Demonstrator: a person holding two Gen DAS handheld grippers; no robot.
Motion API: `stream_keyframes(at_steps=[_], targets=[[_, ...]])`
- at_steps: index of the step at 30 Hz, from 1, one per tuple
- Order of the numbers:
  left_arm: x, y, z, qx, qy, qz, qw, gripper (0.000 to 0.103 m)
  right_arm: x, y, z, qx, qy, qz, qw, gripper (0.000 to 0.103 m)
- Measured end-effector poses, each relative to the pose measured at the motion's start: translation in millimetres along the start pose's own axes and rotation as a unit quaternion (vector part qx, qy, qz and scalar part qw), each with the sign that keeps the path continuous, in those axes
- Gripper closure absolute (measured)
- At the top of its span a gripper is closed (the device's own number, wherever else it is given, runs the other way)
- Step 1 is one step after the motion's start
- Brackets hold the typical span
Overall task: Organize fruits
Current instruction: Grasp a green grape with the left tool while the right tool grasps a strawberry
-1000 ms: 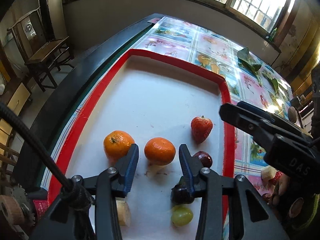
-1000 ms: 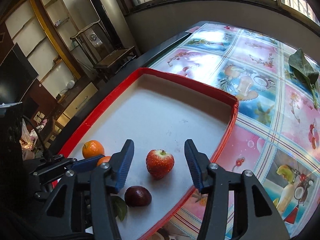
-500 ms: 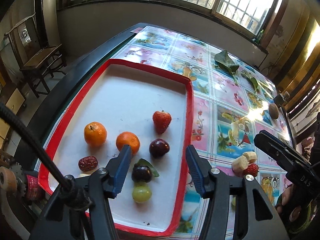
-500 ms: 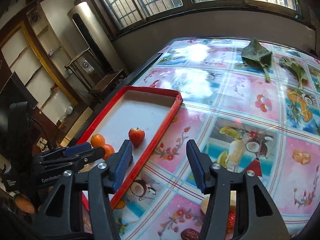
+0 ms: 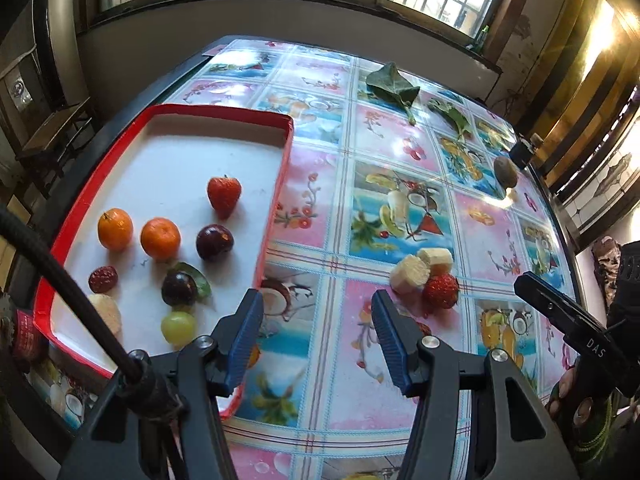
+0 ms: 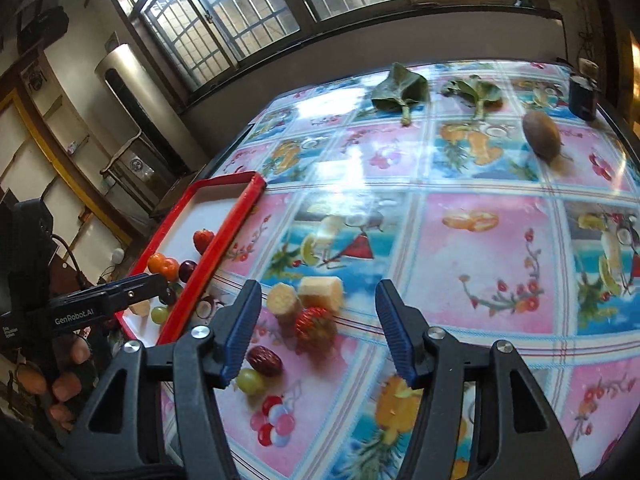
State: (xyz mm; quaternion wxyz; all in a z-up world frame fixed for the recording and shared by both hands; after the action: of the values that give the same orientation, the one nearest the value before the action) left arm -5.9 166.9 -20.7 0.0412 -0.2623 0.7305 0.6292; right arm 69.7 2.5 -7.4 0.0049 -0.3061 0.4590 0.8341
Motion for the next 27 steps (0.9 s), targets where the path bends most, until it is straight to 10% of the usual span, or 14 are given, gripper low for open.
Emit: stream_keyframes(at_steps=[12,27], targets=[[57,-22,-81,0.032,-0.100,0.026,0.9941,0.047,47,25,-56,0.035,-0.048,-0.016,0.998,0.043],[66,-33,-64,0.100,-0.077,0.030,0.9915,0.047,68,30,-57,0.091,-0.039,0.004,0.995,0.043]])
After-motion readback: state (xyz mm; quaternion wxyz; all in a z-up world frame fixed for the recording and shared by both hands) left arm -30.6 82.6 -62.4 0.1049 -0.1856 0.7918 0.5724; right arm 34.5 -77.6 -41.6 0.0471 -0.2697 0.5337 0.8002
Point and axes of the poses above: each gripper's, at about its wrist camera, not at the fingertips, and y roughly against the way its jaws point, z to its left, x to its underside, the point moved 9 cm from there along -y, roughly the way its jaws point, and after that the axes turned 8 degrees about z, right-handed, at the moved point
